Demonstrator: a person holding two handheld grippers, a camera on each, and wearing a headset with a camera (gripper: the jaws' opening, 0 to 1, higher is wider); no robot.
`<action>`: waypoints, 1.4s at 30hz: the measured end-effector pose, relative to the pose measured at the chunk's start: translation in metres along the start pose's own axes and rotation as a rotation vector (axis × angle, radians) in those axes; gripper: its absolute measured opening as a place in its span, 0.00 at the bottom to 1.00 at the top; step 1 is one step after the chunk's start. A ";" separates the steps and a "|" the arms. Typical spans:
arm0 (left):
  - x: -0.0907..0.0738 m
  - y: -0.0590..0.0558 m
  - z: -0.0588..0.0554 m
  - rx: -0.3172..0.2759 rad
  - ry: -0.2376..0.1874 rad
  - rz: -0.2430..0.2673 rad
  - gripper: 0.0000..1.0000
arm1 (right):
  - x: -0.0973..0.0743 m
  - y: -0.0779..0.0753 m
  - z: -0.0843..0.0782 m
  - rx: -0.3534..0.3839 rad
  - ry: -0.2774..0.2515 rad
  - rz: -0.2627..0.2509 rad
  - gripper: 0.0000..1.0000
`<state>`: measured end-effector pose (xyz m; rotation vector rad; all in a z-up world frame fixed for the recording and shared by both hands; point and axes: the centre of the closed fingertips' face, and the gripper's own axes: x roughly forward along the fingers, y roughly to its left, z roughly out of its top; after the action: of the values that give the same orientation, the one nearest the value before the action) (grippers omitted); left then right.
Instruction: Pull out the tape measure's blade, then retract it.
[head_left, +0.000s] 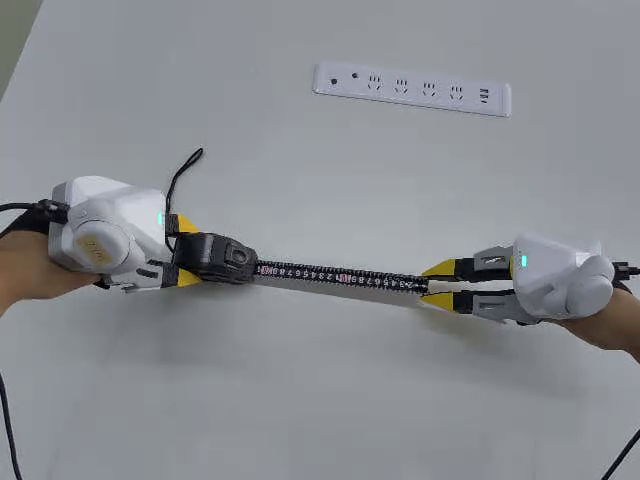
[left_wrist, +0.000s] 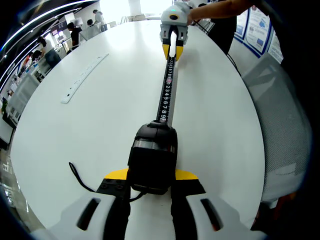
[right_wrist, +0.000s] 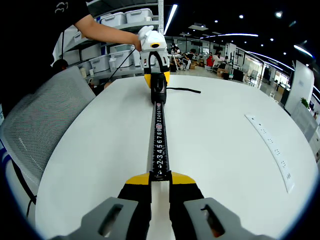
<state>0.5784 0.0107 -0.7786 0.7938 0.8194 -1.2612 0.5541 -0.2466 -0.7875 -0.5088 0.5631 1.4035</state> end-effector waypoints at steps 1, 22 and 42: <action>0.000 0.000 0.000 0.001 0.002 0.000 0.26 | -0.001 0.000 0.000 0.000 0.000 0.000 0.11; 0.006 -0.002 0.006 0.017 0.015 -0.008 0.26 | 0.007 -0.001 -0.021 0.034 0.051 0.012 0.11; 0.007 0.000 0.005 0.000 0.021 -0.012 0.27 | 0.011 -0.008 -0.026 0.051 0.070 -0.038 0.25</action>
<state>0.5796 0.0029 -0.7825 0.8043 0.8425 -1.2656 0.5613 -0.2552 -0.8145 -0.5262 0.6409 1.3359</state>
